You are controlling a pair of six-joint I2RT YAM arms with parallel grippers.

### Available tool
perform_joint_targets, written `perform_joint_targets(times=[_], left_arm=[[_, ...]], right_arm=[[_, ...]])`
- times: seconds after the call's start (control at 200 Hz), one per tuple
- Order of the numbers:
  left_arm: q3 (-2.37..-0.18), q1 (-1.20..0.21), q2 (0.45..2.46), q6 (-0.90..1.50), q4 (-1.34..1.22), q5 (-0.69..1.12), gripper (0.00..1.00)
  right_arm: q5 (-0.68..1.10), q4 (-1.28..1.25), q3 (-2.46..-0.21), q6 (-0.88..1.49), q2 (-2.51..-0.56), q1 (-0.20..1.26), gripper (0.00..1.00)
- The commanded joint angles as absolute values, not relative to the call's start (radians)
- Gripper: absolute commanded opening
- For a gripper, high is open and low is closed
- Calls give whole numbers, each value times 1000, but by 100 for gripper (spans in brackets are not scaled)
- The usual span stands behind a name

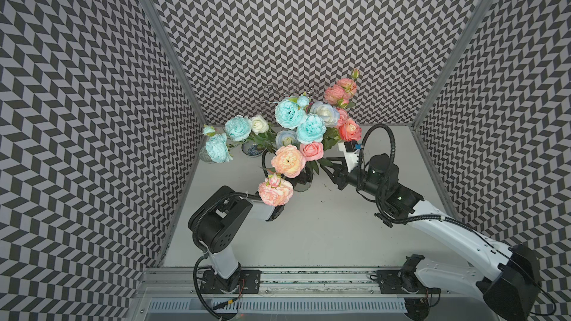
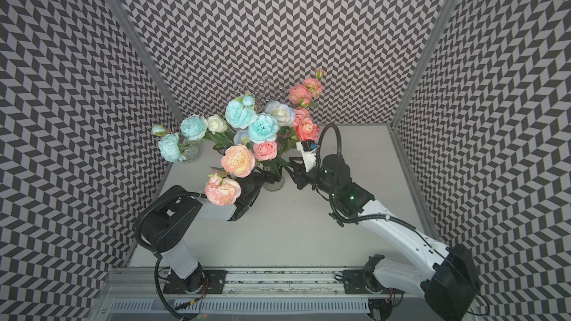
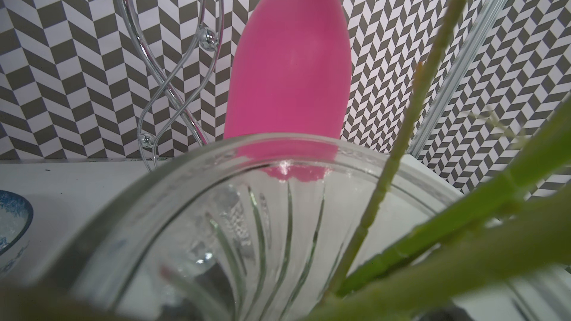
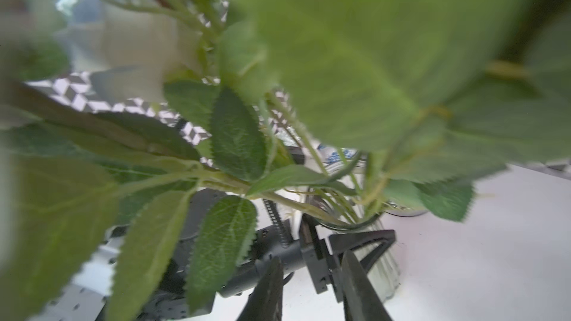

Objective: Pick out pink flowers from the vase
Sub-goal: Pick up the vase from the center of the board, then pick up the flower from the vase.

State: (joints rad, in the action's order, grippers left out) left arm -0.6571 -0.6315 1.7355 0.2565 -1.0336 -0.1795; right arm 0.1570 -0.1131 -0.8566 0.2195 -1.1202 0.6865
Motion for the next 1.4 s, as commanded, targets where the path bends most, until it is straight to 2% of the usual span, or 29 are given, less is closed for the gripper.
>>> perform_joint_targets(times=[0.0,0.065,0.18,0.356,0.431,0.751,1.002,1.392], left_arm=[[-681,-612,1747,324,-1001,-194,89],[-684,-608,1749,338,-992,-190,89],[-685,-603,1749,344,-986,-186,89],[-691,-603,1755,341,-978,-175,89],[-690,-604,1756,337,-973,-166,89],[-695,-606,1767,346,-953,-138,89],[-707,-621,1777,348,-931,-128,89],[-691,-634,1763,336,-911,-127,90]], right_arm=[[-36,-199,-783,279,-1032,691,42],[-74,-175,-755,275,-996,691,51],[-114,-119,-719,261,-924,691,54],[47,-21,-718,114,-861,711,48],[63,14,-741,67,-865,750,45],[-51,-72,-808,-19,-980,905,42],[-190,-265,-829,73,-1076,913,41],[-144,-279,-906,29,-1187,911,37]])
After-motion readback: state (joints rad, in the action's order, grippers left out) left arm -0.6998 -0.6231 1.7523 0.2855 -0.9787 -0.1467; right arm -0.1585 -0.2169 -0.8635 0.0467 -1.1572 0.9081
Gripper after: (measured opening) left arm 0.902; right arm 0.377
